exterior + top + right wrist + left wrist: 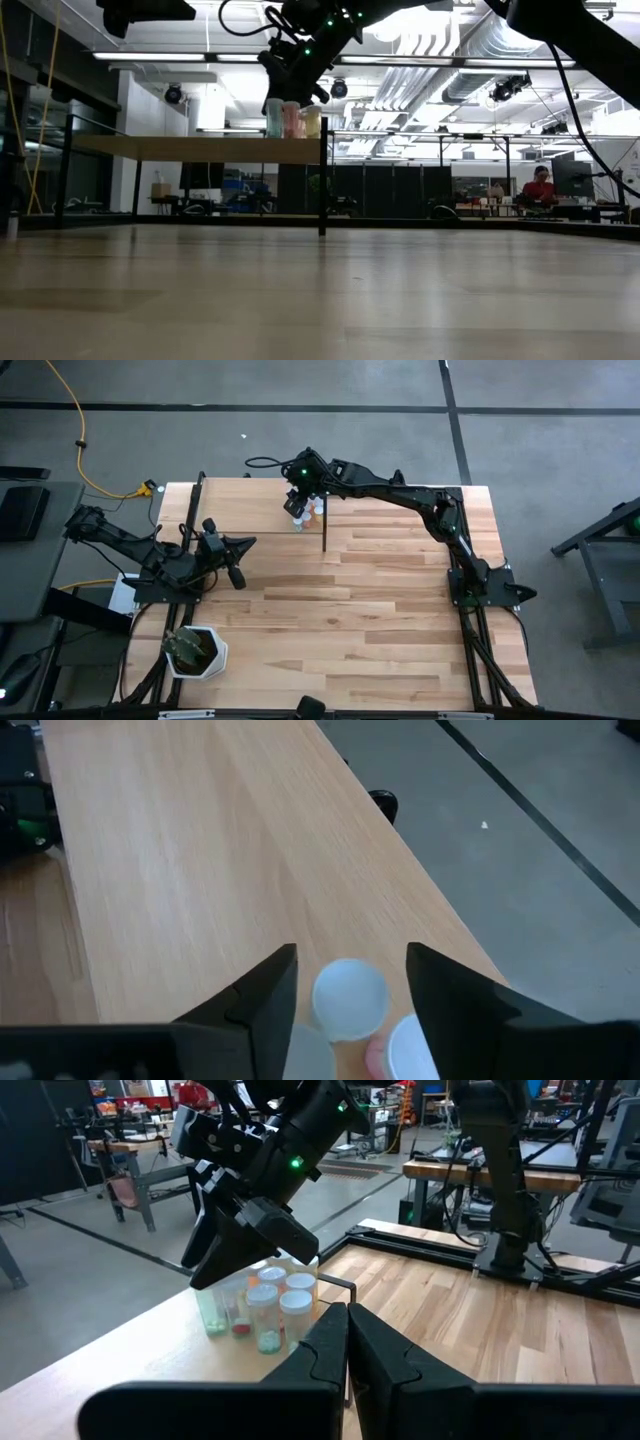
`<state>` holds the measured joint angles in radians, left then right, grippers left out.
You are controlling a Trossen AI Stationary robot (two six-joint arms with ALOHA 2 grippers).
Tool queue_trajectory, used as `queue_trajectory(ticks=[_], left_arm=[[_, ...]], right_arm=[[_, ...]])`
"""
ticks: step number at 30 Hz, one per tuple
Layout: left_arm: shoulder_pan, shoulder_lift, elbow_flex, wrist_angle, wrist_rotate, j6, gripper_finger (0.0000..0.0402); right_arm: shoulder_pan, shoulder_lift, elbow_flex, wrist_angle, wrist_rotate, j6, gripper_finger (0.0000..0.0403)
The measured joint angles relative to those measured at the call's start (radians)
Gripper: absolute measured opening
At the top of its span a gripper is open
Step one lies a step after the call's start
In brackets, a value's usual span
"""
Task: Pick and place medicine bottles onto shelf by color
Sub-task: Return to Home Position
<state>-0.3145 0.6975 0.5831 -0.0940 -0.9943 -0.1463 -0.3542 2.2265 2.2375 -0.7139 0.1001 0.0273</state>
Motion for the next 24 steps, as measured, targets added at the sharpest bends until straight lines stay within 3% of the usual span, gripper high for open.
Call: queue_trajectory(ticks=[10, 15, 19, 22, 24], left_arm=[[0.000, 0.000, 0.000, -0.015, 0.000, 0.000, 0.0000], [0.000, 0.000, 0.000, -0.021, -0.001, 0.000, 0.0000], [-0.001, 0.000, 0.000, -0.022, -0.001, 0.000, 0.0000], [-0.001, 0.000, 0.000, -0.022, -0.002, 0.000, 0.0000], [-0.001, 0.000, 0.000, -0.023, -0.002, -0.001, 0.0000]], right_arm=[[0.000, -0.015, -0.002, 0.033, 0.002, -0.054, 0.0190], [0.002, -0.119, -0.002, 0.065, 0.003, -0.168, 0.0190], [0.014, -0.215, -0.007, -0.033, 0.004, -0.213, 0.0190], [0.030, -0.304, -0.089, -0.091, 0.004, -0.219, 0.0190], [0.046, -0.385, -0.214, -0.071, 0.005, -0.219, 0.0190]])
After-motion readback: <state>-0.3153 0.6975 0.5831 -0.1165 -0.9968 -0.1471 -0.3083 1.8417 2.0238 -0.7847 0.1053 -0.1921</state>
